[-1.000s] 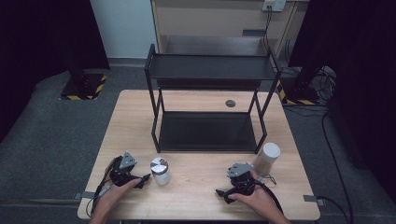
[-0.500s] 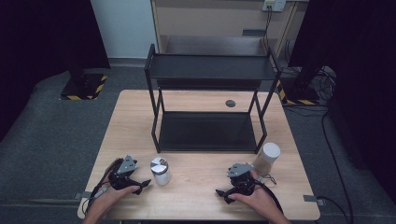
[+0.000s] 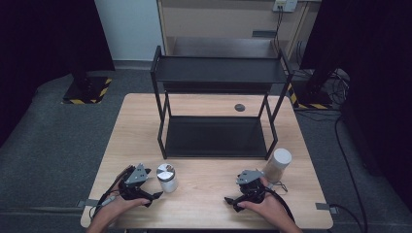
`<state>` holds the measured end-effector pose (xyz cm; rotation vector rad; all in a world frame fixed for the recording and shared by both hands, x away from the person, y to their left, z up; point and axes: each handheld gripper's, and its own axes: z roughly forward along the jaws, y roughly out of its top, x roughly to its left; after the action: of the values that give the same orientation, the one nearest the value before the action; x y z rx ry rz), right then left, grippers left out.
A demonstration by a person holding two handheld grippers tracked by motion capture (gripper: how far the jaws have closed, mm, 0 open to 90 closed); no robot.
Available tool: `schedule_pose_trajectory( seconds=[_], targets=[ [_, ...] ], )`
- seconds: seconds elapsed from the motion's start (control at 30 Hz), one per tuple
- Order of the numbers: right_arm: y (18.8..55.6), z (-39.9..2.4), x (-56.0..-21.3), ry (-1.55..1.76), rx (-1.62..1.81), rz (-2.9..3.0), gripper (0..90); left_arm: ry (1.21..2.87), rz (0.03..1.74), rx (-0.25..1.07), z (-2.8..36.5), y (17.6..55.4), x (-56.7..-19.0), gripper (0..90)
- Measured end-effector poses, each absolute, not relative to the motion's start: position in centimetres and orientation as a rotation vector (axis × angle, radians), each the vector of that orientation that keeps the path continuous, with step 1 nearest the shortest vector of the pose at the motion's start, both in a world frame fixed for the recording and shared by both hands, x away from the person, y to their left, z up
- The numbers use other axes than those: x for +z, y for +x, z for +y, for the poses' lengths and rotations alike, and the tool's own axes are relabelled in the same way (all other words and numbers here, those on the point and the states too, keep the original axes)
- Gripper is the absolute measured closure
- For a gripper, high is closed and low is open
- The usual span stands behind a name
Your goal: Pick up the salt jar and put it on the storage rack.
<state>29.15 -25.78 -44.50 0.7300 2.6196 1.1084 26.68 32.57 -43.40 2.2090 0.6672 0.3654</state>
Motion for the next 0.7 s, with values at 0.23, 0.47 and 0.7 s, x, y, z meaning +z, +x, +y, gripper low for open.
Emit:
schedule_pose_trajectory(
  seconds=[0.23, 0.47, 0.7],
  targets=[
    [29.1, -25.8, -44.5, 0.73, 1.108, 2.619, 1.1, 2.204, 0.631, 0.362, 31.6, 26.8, -43.4, 1.8],
    [29.1, -25.8, -44.5, 0.73, 1.109, 2.62, 1.1, 2.164, 0.637, 0.344, 31.4, 26.9, -43.5, 1.6],
    [29.1, -25.8, -44.5, 0.73, 1.108, 2.62, 1.1, 2.152, 0.631, 0.34, 31.1, 27.0, -43.6, 2.2]
  ],
)
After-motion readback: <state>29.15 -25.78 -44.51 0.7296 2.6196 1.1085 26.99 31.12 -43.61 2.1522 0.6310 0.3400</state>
